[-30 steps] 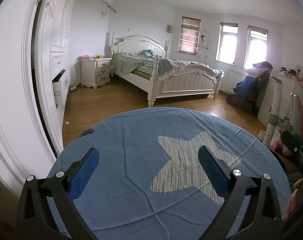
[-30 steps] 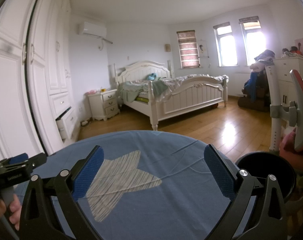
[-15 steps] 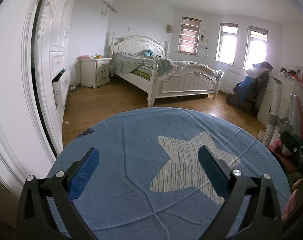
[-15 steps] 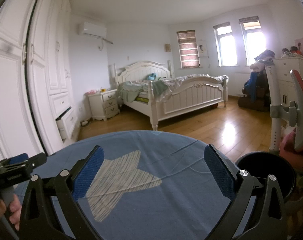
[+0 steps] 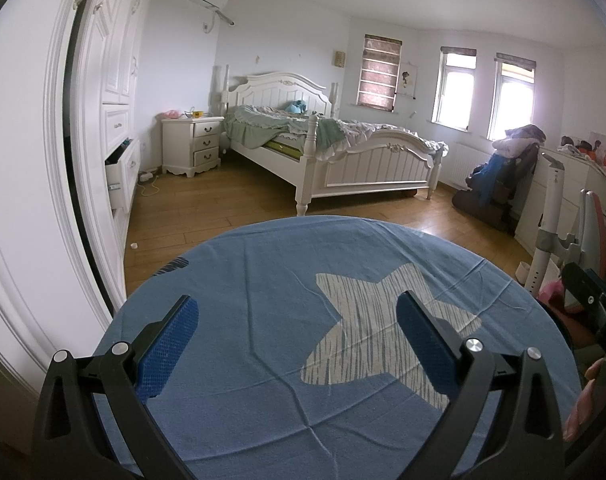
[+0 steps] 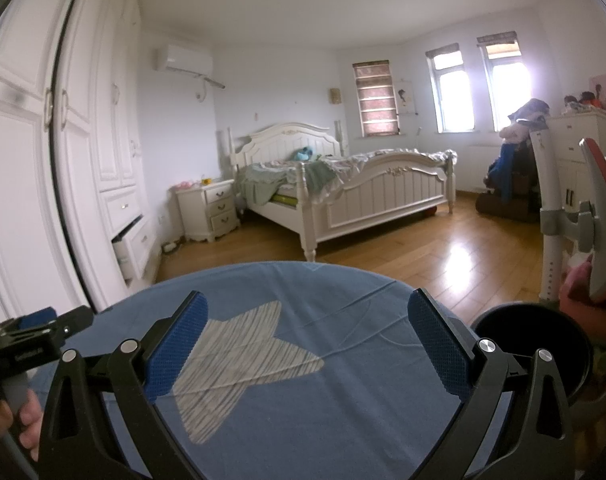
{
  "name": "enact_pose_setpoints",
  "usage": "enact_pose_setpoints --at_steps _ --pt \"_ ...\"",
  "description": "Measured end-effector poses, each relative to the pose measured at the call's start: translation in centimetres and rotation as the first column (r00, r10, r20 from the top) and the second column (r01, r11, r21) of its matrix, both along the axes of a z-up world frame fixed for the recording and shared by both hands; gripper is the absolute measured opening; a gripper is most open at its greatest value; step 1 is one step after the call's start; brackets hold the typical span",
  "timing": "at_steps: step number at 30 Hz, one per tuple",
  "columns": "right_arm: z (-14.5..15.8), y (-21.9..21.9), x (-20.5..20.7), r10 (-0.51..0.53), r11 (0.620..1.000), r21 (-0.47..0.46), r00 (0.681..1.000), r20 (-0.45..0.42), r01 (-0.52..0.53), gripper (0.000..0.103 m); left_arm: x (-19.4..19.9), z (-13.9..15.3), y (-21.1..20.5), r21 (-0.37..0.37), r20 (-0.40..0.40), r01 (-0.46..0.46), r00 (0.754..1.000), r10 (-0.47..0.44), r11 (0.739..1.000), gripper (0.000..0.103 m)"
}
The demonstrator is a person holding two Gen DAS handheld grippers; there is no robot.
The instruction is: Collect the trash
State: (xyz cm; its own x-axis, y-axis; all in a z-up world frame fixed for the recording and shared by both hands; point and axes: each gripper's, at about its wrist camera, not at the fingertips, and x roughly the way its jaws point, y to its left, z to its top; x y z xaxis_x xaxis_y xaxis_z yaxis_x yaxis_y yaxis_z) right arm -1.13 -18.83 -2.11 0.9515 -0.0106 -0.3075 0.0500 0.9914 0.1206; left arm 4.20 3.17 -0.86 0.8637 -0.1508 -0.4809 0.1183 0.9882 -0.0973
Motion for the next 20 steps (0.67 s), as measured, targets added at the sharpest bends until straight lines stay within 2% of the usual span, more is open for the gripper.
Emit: enact_pose_setpoints --at_steps 20 --pt "0.0 0.1 0.0 -0.001 1.000 -0.001 1.000 0.000 0.001 0.099 -0.1 0.1 -1.0 -0.021 -0.004 -0.006 1.000 0.006 1.000 0.098"
